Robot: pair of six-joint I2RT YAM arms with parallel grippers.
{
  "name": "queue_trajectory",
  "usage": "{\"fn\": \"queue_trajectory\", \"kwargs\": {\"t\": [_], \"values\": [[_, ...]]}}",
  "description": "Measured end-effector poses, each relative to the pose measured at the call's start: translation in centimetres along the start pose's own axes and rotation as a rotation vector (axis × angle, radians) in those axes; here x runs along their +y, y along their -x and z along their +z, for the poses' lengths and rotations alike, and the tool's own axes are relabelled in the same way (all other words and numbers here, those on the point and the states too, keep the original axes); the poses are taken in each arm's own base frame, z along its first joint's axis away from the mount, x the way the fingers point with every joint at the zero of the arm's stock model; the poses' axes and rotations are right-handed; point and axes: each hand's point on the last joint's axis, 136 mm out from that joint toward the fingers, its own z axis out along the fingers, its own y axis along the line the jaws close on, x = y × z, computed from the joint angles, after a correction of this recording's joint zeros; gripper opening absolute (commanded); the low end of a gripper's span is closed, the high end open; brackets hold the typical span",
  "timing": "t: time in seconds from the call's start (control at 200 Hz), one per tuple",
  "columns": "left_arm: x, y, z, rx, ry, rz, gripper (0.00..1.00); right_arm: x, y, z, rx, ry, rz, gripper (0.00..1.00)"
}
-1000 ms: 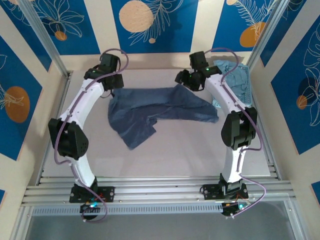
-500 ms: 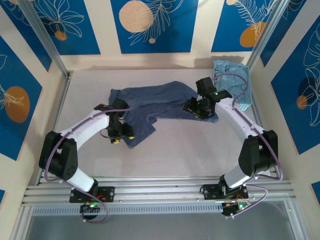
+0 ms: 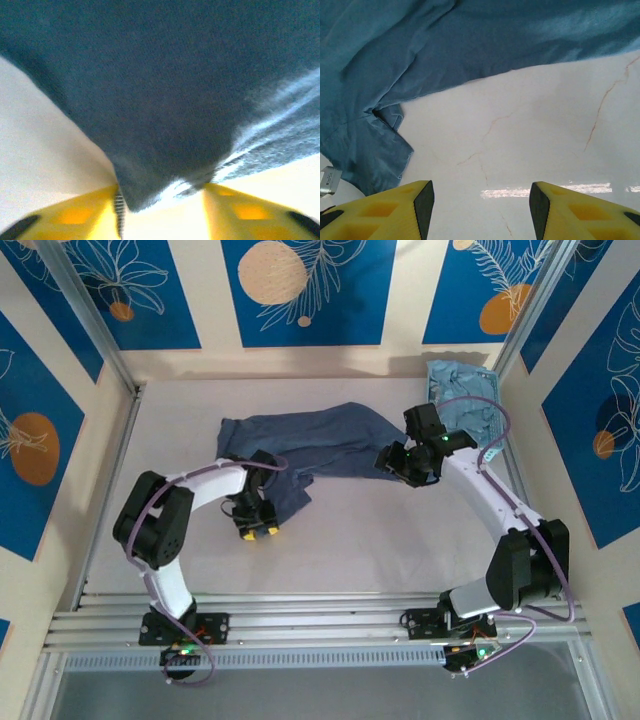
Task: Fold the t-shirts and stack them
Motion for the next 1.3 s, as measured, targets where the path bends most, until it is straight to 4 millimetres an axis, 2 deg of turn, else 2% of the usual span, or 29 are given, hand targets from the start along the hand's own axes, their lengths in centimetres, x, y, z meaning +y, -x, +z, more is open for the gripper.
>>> {"fn": "queue_trajectory", "kwargs": {"t": [0.07,0.17,0.275,0.355,0.51,0.61,0.69,0.77,0.97,1.145,1.3], "values": [[-0.1,0.7,-0.2,-0.027,0.01,0.011,0.0,-0.2,-0.1,0.1,0.003,-0.004,0.004,0.55],[-0.1,2.1,-0.8,-0.095,0.033,0.025,0.0,-0.8,-0.2,0.3,0.009,-0.014,0.012,0.54],[1.1,3.2,-2.1,-0.168,0.071,0.008,0.0,-1.9,-0.4,0.3,0.009,-0.028,0.032,0.53],[2.6,3.7,-4.4,-0.239,0.08,-0.017,0.0,-2.9,-0.2,-0.1,0.0,-0.041,0.058,0.53],[6.8,4.9,-10.9,-0.426,0.059,-0.122,0.0,-5.4,0.0,-0.4,-0.013,-0.091,0.112,0.54],[9.6,5.0,-13.2,-0.486,0.082,-0.176,0.0,-6.9,-0.3,0.1,-0.001,-0.131,0.147,0.54],[11.3,4.8,-13.6,-0.493,0.117,-0.213,0.0,-7.7,-0.7,0.8,0.024,-0.161,0.166,0.55],[12.0,4.7,-13.6,-0.489,0.139,-0.23,0.0,-8.4,-1.1,2.1,0.061,-0.193,0.177,0.55],[12.3,4.4,-13.1,-0.472,0.148,-0.235,0.0,-10.0,-2.7,5.0,0.16,-0.262,0.19,0.55],[12.2,4.3,-13.0,-0.463,0.142,-0.233,0.0,-11.2,-4.5,6.5,0.212,-0.298,0.191,0.52],[12.1,4.3,-12.8,-0.455,0.138,-0.232,0.0,-11.8,-4.1,7.8,0.231,-0.312,0.186,0.48]]}}
